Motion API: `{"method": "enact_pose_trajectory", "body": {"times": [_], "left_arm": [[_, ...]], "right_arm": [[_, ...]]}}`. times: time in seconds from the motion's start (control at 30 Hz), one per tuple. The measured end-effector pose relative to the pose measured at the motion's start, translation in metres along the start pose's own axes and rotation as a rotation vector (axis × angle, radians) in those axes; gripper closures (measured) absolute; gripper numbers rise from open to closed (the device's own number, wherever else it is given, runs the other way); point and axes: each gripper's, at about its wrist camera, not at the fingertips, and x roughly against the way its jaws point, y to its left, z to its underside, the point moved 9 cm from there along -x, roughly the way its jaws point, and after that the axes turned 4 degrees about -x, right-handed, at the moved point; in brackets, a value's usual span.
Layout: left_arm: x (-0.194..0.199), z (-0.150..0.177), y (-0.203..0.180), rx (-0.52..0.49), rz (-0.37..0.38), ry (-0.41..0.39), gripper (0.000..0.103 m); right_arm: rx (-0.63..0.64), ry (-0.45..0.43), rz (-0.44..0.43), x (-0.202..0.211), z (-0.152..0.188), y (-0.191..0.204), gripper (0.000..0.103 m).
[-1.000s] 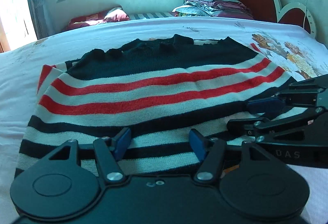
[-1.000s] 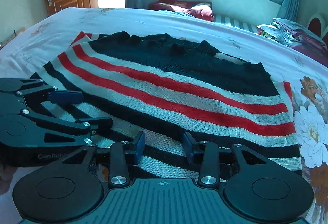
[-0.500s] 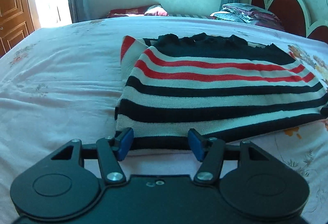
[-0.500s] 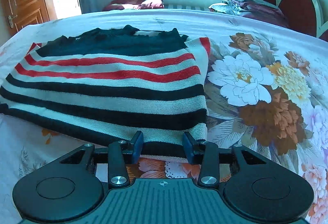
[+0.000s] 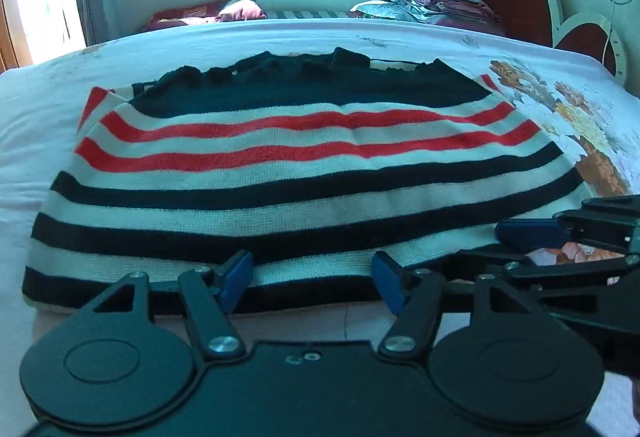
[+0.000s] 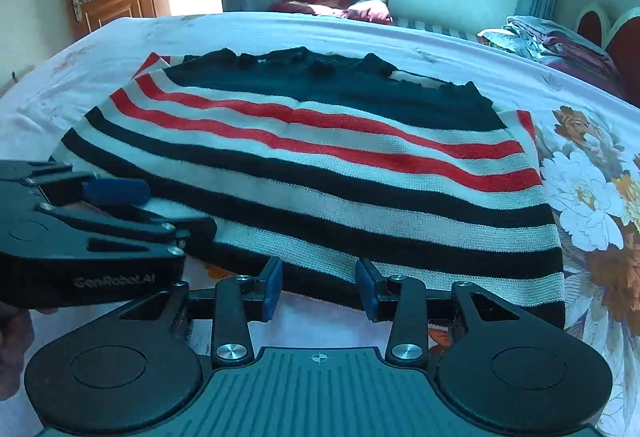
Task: Fold small clothes
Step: 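Move both tools to the folded edge of the sweater, fingers open, then grasp the sweater edge with the left tool while the right tool grasps its side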
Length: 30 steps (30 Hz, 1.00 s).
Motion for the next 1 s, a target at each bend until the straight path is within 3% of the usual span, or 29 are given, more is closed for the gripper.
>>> {"method": "enact_pose_trajectory", "body": {"times": [0.07, 0.2, 0.33, 0.6, 0.73, 0.83, 1.0], "left_arm": [[0.008, 0.001, 0.012, 0.007, -0.010, -0.018, 0.037], [0.027, 0.011, 0.064, 0.025, -0.128, -0.045, 0.039], [0.032, 0.024, 0.103, 0.071, -0.188, -0.033, 0.037], [0.028, 0.027, 0.113, 0.115, -0.187, -0.025, 0.037], [0.028, 0.029, 0.114, 0.117, -0.180, -0.031, 0.037], [0.027, 0.029, 0.113, 0.118, -0.186, -0.031, 0.037], [0.031, 0.029, 0.116, 0.134, -0.174, -0.036, 0.035]], "right_arm": [[-0.004, -0.005, 0.008, 0.007, -0.001, -0.010, 0.062], [-0.126, -0.056, 0.126, 0.032, 0.001, -0.072, 0.063], [-0.229, -0.035, 0.152, 0.033, 0.014, -0.113, 0.081], [-0.191, -0.029, 0.167, 0.033, 0.015, -0.113, 0.082], [-0.198, -0.109, 0.175, 0.051, 0.006, -0.112, 0.081], [-0.197, -0.013, 0.169, 0.034, 0.019, -0.115, 0.082], [-0.190, -0.018, 0.167, 0.037, 0.018, -0.115, 0.081]]}}
